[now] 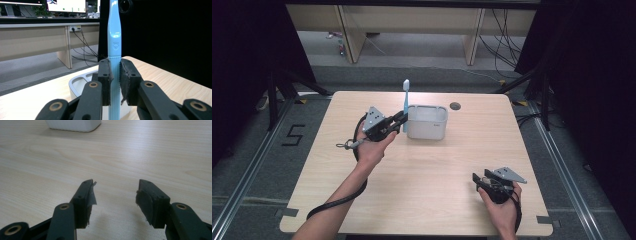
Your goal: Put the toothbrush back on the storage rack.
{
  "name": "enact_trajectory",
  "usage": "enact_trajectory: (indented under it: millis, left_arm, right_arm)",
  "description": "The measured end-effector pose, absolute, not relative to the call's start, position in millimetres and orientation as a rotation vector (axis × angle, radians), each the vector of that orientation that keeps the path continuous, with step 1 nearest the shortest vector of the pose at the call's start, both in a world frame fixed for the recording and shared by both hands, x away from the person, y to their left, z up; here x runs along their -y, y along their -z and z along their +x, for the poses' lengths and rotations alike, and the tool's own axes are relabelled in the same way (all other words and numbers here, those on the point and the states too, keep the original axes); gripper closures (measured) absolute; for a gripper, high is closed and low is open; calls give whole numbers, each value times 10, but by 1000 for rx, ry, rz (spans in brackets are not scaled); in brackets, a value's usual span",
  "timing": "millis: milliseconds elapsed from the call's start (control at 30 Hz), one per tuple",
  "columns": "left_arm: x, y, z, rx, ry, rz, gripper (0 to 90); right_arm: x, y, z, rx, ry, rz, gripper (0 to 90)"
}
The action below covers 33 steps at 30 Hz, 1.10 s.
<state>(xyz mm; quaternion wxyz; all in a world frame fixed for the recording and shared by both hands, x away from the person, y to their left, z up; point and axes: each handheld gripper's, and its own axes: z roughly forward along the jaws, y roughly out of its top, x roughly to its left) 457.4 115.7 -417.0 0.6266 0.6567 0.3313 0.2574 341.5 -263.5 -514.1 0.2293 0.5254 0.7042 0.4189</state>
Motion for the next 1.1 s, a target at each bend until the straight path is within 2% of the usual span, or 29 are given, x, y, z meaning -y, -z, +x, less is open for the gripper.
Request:
enact_trajectory:
  millis: [1100]
  left_arm:
    - [-1107, 4080, 4858, -771, -628, 1477, 787]
  right_arm:
    - [2640, 5144, 3414, -1916, -1163, 1423, 474]
